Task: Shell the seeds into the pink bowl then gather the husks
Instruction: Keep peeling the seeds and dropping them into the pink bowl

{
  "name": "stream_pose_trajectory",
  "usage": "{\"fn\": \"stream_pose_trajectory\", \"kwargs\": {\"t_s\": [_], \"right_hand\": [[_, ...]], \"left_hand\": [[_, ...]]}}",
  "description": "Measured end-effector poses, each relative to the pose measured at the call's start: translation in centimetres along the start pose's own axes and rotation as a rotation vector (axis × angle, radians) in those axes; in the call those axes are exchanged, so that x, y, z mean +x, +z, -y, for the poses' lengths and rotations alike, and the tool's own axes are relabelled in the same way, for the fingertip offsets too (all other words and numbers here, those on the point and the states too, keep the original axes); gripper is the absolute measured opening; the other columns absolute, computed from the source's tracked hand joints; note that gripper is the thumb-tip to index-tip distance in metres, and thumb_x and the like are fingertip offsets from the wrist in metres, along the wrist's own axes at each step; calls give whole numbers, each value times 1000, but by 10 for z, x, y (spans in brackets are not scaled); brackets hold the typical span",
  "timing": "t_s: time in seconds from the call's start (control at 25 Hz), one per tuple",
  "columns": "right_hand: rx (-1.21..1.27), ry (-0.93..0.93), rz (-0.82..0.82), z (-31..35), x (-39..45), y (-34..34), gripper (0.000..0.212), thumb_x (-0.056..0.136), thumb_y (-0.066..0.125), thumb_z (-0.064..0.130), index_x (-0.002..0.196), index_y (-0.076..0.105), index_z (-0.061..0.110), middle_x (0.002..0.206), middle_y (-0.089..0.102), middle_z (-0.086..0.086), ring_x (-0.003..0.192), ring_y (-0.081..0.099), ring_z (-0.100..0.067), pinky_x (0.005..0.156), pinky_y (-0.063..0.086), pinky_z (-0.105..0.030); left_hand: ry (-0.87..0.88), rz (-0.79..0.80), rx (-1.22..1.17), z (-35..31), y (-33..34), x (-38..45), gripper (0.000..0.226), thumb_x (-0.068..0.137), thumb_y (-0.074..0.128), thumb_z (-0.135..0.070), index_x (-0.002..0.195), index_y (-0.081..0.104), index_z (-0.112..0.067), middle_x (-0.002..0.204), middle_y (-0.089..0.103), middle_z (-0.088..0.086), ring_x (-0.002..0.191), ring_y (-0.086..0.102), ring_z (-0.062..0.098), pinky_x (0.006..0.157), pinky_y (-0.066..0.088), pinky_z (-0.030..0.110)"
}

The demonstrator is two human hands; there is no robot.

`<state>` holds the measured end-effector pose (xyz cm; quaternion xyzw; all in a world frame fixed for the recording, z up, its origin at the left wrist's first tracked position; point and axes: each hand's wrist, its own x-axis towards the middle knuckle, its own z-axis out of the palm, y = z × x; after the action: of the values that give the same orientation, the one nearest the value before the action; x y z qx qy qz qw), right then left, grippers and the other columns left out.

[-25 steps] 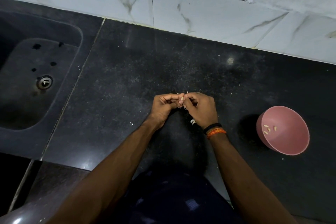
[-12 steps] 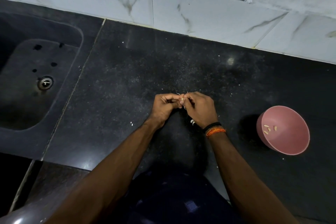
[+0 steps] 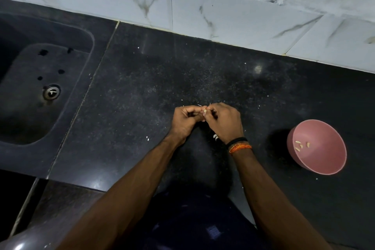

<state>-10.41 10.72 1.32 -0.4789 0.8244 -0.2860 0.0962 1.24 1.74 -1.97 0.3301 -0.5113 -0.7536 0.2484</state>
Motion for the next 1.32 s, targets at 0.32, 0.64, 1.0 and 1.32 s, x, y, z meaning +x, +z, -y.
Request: {"fn": "stream_pose_trajectory", "kwargs": {"t_s": [0.32,0.64,1.0,1.32], "right_hand": [[-34,29,3,3,0,1,12,86,72,17,76,69,13,75,66,-2,65,57,-15,60,47,-29],[38,131,30,-2,-1,-4,5,84,74,16,80,71,14,80,69,0,71,63,-15,68,55,-35],[98,170,52,2,4,-15,11,89,71,24,82,77,18,78,72,6,72,65,-9,72,56,-34],[227,159,82,4,7,-18,17,85,70,10,96,78,20,96,71,7,86,68,-5,82,58,-29]], "left_hand": [[48,11,38,0,-1,-1,23,83,68,16,95,72,-4,89,76,7,85,72,18,76,60,29],[23,22,-83,1,-4,1,19,84,70,12,101,69,3,91,73,16,82,68,21,73,58,28],[12,58,-152,5,-7,3,21,90,64,8,107,71,-1,97,76,8,87,69,15,75,56,25],[-14,55,-174,4,-9,4,22,89,64,8,110,69,4,90,74,10,78,67,16,72,56,25]]}}
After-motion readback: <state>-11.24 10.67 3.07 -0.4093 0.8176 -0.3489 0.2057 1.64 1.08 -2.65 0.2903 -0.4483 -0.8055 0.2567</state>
